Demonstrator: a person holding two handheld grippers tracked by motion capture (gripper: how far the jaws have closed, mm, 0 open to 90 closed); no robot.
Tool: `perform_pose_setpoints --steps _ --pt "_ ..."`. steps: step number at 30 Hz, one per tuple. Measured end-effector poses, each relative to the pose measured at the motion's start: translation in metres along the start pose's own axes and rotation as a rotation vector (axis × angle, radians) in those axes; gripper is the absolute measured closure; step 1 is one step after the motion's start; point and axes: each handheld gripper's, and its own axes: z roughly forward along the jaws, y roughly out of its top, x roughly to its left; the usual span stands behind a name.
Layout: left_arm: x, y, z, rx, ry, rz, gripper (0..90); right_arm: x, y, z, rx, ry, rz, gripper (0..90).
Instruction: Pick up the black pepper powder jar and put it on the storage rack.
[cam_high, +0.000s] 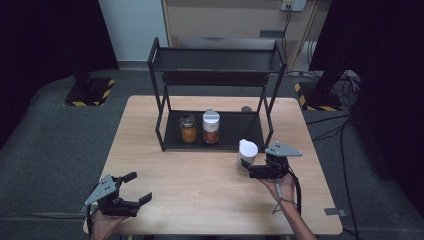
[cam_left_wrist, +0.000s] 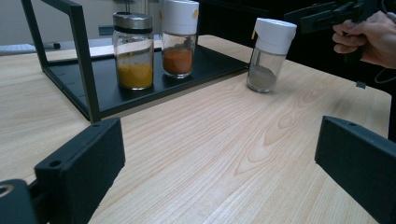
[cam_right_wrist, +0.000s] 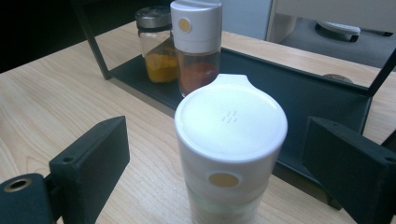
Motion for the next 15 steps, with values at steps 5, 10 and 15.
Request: perform_pose_setpoints --steps 5,10,15 --pt "0.000 0.000 0.000 0.000 0.000 -0.001 1.0 0.000 -0.002 0.010 0.006 -0.004 0.011 10.4" --pt "0.000 0.000 0.000 0.000 -0.001 0.000 1.0 0.000 -0.005 0.017 0.011 -0.010 0.020 12.6" --pt "0.000 0.000 0.000 0.000 0.000 -0.001 1.0 0.000 -0.008 0.022 0.008 -0.018 0.026 15.1"
